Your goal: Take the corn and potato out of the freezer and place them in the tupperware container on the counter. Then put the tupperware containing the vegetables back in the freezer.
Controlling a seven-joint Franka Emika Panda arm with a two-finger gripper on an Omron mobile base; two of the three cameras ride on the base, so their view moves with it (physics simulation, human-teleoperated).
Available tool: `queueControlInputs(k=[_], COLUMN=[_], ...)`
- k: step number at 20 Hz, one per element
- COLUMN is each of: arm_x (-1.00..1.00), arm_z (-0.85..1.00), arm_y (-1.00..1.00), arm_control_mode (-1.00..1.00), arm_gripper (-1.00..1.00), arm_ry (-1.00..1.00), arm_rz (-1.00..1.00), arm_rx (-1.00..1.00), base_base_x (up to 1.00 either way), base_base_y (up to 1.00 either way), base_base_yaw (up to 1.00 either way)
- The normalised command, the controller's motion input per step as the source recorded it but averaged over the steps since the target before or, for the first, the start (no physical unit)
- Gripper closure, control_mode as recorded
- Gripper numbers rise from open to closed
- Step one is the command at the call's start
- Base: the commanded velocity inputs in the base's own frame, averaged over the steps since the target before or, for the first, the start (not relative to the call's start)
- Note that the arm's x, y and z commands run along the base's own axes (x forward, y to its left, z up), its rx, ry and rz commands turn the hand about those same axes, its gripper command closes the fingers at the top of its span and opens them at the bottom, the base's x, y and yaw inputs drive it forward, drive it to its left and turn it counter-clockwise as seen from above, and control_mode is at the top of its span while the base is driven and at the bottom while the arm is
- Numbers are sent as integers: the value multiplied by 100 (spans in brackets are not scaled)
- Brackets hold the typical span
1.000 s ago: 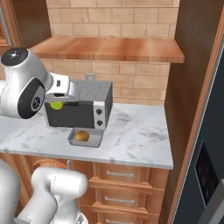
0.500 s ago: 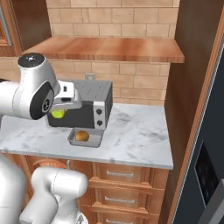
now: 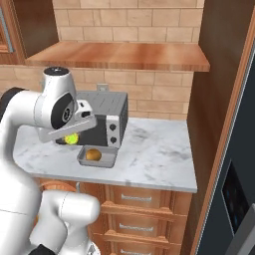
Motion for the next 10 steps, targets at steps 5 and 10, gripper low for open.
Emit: queueControlInputs(k=[5,10], arm_x=[65,45], arm_z=[-50,-12], arm_y=[-8,-3], arm_control_mode=[-100,-100], arm_gripper=[100,100], arm_ry=[0,0], arm_rz=[59,59], arm_rx=[-10,1], base_base_x=[0,0], base_base_y=[0,0], base_base_yaw=[0,0])
